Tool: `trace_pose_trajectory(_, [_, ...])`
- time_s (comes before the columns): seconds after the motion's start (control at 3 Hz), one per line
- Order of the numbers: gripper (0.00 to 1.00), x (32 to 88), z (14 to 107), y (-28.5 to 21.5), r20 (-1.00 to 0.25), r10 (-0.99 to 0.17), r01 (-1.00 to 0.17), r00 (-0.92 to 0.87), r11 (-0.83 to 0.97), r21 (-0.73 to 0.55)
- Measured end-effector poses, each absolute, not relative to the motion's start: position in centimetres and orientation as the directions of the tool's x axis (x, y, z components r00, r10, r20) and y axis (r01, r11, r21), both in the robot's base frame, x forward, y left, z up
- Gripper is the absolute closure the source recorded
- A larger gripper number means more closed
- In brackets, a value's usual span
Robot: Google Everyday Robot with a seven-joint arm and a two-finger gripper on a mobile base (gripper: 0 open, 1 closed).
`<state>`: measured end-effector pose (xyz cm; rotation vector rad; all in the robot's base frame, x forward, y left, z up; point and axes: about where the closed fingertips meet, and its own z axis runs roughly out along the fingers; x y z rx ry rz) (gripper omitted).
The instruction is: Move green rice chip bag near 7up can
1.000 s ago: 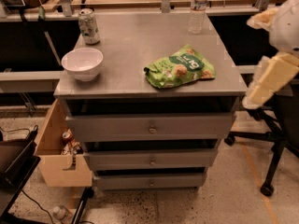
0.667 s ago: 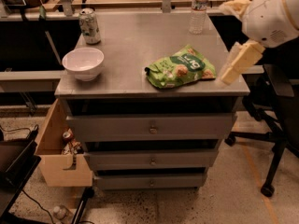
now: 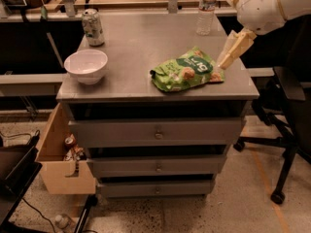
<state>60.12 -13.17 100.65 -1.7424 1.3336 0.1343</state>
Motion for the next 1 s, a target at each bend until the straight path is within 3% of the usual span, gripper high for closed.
trace_pose_trajectory(1.0, [0.00, 64.1, 92.7, -11.2, -0.486, -0.800, -0.870, 0.352, -0.088, -0.485])
